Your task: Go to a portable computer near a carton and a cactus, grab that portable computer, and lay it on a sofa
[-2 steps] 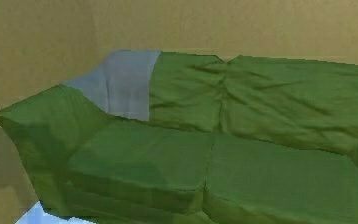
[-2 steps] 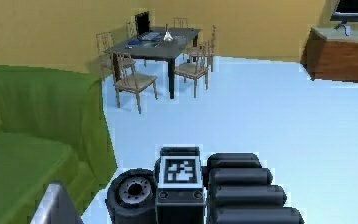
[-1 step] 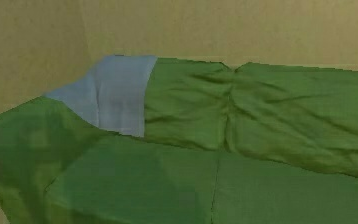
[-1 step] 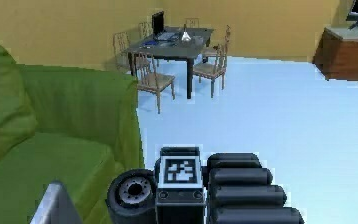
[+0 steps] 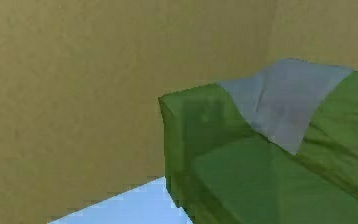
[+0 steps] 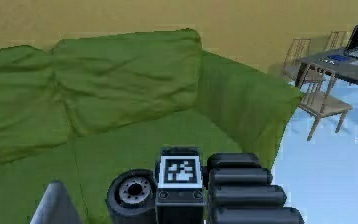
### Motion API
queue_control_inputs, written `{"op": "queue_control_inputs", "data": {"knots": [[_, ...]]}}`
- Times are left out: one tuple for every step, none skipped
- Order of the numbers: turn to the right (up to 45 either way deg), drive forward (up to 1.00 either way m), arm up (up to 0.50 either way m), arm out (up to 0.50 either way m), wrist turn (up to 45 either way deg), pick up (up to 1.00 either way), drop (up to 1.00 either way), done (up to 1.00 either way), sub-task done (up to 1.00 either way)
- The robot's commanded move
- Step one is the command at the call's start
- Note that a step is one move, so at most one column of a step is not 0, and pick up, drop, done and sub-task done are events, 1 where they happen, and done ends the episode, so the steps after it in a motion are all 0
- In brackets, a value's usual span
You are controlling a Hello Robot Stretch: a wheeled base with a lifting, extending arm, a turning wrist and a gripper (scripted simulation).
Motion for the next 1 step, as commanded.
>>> {"op": "queue_control_inputs", "data": {"knots": [[-45.0,0.00,0.00,0.00,0.0,0.00,0.00,0.00,0.00]]}}
